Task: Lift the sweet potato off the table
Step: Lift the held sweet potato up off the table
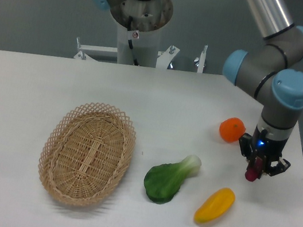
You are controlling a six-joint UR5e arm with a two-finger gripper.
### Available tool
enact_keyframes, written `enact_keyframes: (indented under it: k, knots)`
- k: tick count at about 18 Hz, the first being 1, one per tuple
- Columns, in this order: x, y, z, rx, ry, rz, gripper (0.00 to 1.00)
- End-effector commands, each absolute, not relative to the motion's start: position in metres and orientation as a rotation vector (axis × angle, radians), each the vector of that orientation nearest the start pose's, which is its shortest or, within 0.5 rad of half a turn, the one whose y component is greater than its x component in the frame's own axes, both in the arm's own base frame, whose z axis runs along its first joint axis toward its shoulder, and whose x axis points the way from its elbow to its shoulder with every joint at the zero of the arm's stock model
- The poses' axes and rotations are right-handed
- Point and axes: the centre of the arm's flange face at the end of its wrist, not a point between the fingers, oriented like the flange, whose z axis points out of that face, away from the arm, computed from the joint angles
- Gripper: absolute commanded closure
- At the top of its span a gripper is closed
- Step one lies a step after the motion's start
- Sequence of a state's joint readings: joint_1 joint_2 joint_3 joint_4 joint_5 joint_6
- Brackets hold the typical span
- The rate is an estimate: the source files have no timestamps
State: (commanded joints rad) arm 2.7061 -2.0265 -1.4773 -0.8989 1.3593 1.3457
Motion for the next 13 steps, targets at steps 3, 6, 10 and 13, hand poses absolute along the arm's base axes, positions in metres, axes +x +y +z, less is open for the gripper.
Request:
enact_keyframes:
  k: [3, 6, 10, 13]
  knots:
    - [-0.524, 0.452, 0.378, -2.700, 0.227, 0.291, 0.75]
    - [-0.501, 0.472, 0.404, -2.642, 0.166, 0.283, 0.75]
    - [-0.484, 0.473, 0.423, -2.623, 0.159, 0.293, 0.75]
    - [-0.473, 0.482, 0.430, -2.612, 0.156, 0.292, 0.75]
